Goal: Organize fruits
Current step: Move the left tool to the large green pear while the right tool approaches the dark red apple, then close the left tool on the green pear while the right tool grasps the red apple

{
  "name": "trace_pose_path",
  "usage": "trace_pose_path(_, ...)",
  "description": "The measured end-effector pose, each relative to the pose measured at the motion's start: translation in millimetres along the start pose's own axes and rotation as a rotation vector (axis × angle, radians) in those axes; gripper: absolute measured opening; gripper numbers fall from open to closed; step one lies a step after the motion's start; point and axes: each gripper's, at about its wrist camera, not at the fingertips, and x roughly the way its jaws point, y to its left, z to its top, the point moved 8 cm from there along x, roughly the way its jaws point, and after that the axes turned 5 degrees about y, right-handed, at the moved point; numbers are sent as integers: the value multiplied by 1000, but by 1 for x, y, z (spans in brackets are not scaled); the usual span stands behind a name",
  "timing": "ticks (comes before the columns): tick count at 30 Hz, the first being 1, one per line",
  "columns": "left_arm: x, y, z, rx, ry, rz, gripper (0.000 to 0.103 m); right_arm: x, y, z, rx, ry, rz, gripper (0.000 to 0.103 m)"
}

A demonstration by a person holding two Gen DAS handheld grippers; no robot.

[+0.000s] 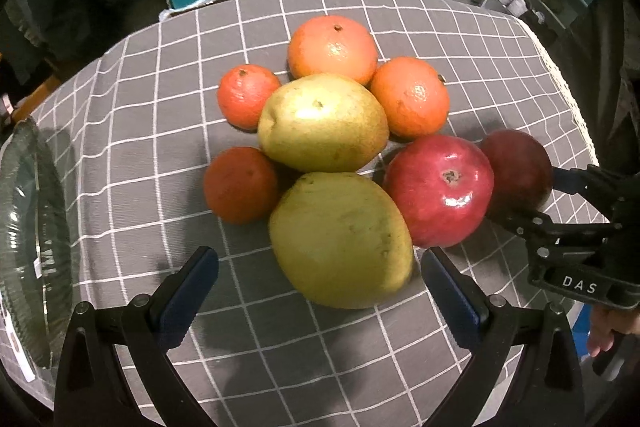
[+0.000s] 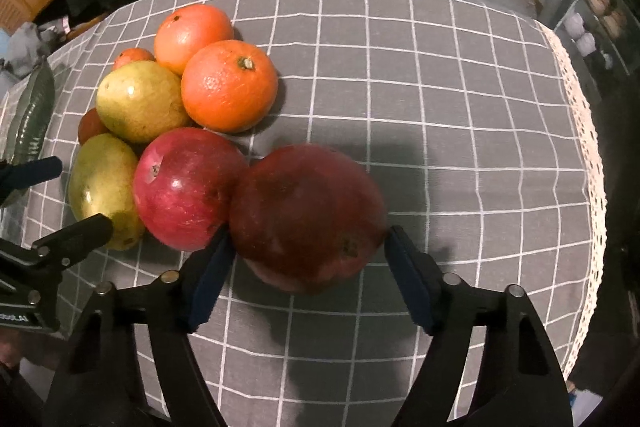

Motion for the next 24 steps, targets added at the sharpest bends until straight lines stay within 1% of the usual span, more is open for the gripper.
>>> trace_pose_path(3, 5, -3, 1, 5, 9, -9, 101, 0, 0, 2, 3, -4, 4, 75)
trace_pose_path(6, 12, -5, 1, 6, 25, -15, 95, -1, 0, 1, -1, -7, 3, 75)
trace_pose_path(9, 17, -7, 0, 3, 36, -29, 93, 0, -2, 3, 12, -6, 11, 75)
trace_pose_path(10, 19, -8, -1, 3, 39, -31, 92, 0, -4, 4, 14, -6, 9, 76)
trace_pose_path(11, 20, -9, -1, 4, 41, -33, 91, 0, -6, 4, 15, -6, 6, 79)
trace_pose_path(14, 24, -10, -1, 11, 45, -48, 87, 0, -9, 4, 20, -7, 18, 79)
trace_pose_path(16, 25, -11, 0, 10, 47, -59, 86, 0, -9, 4, 19, -8, 25, 79)
trace_pose_path(17, 26, -11, 0, 8, 48, -67, 86, 0, -9, 4, 16, -11, 31, 75)
trace_pose_path(18, 26, -14, 1, 7, 47, -73, 85, -1, -8, 4, 12, -15, 33, 74)
trace_pose_path(19, 26, -16, 1, 9, 46, -89, 80, -1, -10, 4, 7, -18, 26, 74)
trace_pose_path(20, 26, -15, 0, 10, 45, -96, 80, -1, -9, 5, 3, -20, 19, 74)
trace_pose_path(24, 25, -16, -1, 14, 31, -87, 80, -1, -6, 6, 9, -23, 6, 73)
